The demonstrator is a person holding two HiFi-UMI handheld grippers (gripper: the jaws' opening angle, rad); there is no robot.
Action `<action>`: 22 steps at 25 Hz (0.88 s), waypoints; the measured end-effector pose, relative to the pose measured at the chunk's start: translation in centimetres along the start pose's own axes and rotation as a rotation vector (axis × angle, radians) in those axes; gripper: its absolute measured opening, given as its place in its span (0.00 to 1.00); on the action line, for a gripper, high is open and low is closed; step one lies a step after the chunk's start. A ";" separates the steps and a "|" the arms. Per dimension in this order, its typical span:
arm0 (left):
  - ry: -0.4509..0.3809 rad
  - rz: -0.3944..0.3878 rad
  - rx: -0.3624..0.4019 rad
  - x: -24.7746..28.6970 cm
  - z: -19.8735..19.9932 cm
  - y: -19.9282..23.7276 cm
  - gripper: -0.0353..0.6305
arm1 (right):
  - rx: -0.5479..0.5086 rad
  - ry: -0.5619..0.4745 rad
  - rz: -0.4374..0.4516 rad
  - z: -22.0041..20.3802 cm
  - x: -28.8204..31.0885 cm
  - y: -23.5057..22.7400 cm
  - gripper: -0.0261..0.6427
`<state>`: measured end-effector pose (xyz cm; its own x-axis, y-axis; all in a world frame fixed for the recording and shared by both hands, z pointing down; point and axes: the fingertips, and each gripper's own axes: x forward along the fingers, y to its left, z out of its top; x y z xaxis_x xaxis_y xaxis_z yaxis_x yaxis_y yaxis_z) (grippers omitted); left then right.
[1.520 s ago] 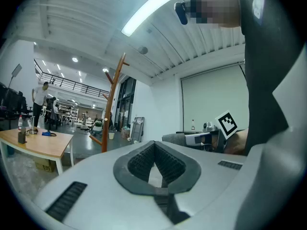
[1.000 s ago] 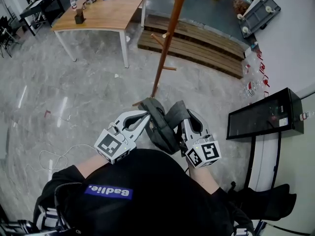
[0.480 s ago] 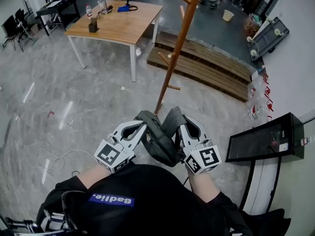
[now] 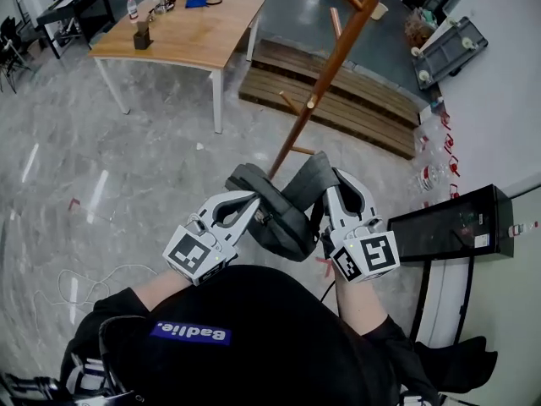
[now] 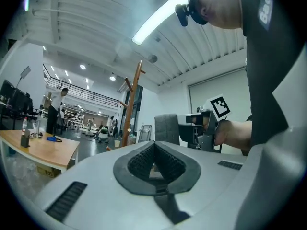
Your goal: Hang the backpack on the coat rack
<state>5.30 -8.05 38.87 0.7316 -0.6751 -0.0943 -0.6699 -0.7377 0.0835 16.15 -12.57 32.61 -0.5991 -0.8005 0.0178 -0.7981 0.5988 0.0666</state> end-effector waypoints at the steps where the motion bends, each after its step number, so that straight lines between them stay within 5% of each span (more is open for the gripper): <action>1: -0.008 -0.029 -0.004 -0.1 0.4 1.0 0.07 | -0.008 0.005 -0.028 0.1 1.0 0.0 0.08; 13: 0.000 -0.215 -0.060 -0.7 1.2 9.2 0.07 | -0.192 0.114 -0.298 1.4 10.1 -2.5 0.08; 22: 0.015 -0.212 -0.051 0.7 0.2 11.4 0.07 | -0.329 0.236 -0.317 1.8 14.2 -5.6 0.08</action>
<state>-1.84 -16.92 39.60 0.8577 -0.5041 -0.1006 -0.4935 -0.8623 0.1135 12.06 -27.23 30.71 -0.2698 -0.9482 0.1677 -0.8530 0.3161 0.4153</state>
